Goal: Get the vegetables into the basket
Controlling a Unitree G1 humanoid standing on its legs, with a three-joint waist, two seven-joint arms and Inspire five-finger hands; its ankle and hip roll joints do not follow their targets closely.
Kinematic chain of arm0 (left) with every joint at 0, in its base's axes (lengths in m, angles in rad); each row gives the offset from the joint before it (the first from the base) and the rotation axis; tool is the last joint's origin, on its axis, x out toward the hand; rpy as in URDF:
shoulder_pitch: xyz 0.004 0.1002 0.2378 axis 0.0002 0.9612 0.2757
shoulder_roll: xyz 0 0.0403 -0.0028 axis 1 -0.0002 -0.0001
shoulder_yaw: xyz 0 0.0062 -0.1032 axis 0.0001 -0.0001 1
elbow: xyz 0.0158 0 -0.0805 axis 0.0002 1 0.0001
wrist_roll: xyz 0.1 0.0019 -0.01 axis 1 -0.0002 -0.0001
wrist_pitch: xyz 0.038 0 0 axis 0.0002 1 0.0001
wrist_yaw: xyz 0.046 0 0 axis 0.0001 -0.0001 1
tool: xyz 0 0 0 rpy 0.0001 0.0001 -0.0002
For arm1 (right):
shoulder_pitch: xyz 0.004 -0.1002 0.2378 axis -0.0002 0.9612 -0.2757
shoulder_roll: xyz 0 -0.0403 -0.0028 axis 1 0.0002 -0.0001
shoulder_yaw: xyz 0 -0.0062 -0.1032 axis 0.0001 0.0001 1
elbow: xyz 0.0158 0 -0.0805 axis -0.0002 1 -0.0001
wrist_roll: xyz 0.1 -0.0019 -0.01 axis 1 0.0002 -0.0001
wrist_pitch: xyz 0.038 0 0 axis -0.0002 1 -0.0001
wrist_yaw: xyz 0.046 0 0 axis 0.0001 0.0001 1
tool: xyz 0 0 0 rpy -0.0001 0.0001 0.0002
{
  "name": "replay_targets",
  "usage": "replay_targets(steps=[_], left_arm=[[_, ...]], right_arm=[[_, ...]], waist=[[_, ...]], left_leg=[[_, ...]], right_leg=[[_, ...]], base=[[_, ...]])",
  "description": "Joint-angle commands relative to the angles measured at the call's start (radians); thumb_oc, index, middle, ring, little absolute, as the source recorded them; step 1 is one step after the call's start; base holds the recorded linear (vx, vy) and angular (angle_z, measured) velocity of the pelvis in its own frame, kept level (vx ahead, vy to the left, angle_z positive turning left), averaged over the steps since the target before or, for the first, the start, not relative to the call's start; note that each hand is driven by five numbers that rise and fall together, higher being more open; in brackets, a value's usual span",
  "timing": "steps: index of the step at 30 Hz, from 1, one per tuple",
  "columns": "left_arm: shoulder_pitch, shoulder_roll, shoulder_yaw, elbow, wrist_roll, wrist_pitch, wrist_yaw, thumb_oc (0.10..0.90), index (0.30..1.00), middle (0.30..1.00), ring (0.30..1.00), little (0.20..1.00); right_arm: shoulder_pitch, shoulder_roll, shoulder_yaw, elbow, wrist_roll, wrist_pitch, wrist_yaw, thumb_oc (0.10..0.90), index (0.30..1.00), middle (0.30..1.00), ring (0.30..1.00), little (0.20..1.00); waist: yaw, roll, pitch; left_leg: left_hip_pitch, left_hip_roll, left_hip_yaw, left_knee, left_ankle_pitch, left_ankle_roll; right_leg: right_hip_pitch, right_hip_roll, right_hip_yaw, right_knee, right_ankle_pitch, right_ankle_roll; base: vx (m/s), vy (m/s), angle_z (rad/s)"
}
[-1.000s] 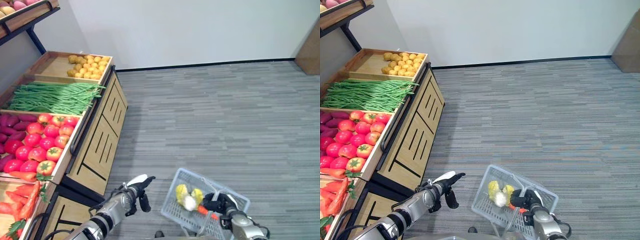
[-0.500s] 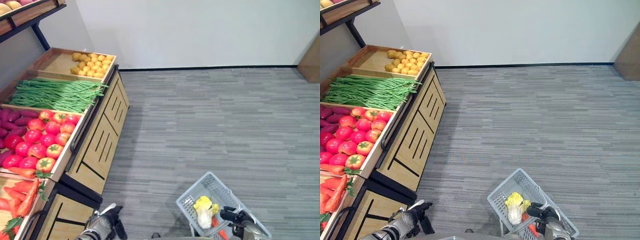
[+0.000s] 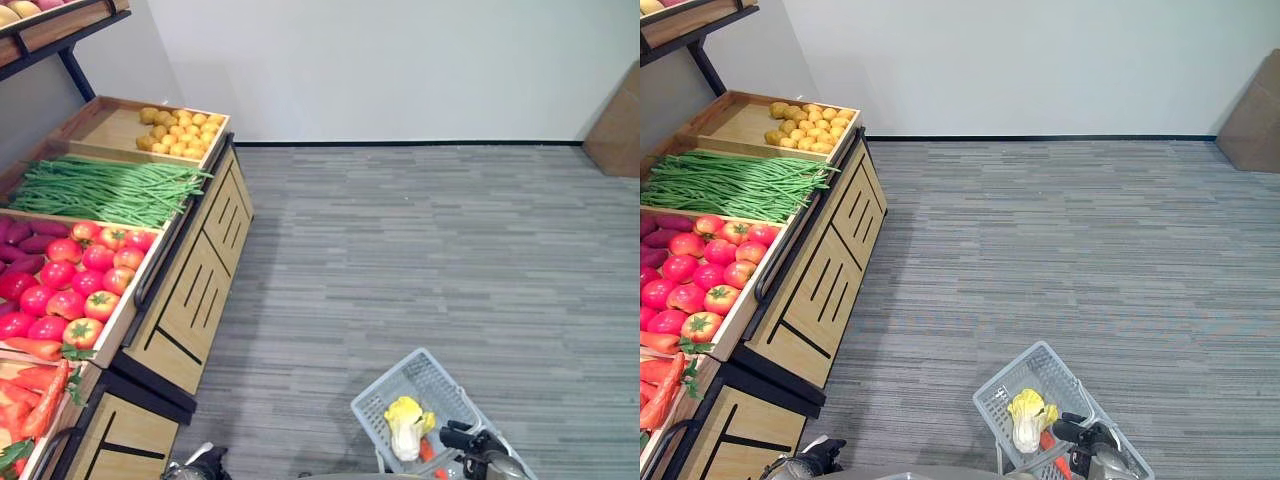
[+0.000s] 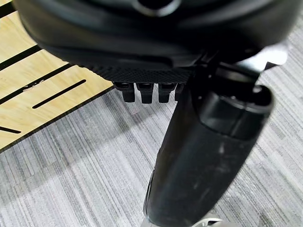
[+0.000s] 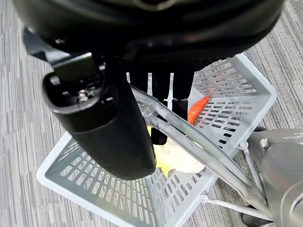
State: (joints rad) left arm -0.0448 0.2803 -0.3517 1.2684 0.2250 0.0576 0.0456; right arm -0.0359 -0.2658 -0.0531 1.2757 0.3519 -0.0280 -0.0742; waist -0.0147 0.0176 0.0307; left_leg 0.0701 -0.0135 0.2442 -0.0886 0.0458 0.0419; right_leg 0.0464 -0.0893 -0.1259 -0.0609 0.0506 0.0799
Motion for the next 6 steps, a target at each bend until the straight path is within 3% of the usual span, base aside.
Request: replay_targets(steps=[1,6], left_arm=[[-0.082,-0.004,0.044,0.053,-0.010,-0.010,0.029,0.900,1.000,1.000,1.000,1.000],[-0.081,-0.013,0.035,0.046,-0.011,-0.013,0.030,0.900,1.000,1.000,1.000,1.000]], right_arm=[[0.124,-0.074,0.100,0.147,-0.145,0.050,-0.022,0.400,0.300,0.300,0.300,0.300],[0.121,-0.061,0.119,0.138,-0.150,0.046,-0.021,0.400,0.300,0.300,0.300,0.300]], waist=[[0.009,0.007,0.007],[0.008,0.006,0.009]], left_leg=[[0.027,-0.003,-0.046,0.001,-0.107,-0.009],[0.022,-0.001,-0.047,0.001,-0.107,-0.011]], right_leg=[[-0.054,-0.011,-0.002,0.039,-0.025,0.022],[-0.056,-0.011,-0.004,0.035,-0.024,0.021]], base=[[0.00,0.000,0.00],[0.00,0.000,0.00]])
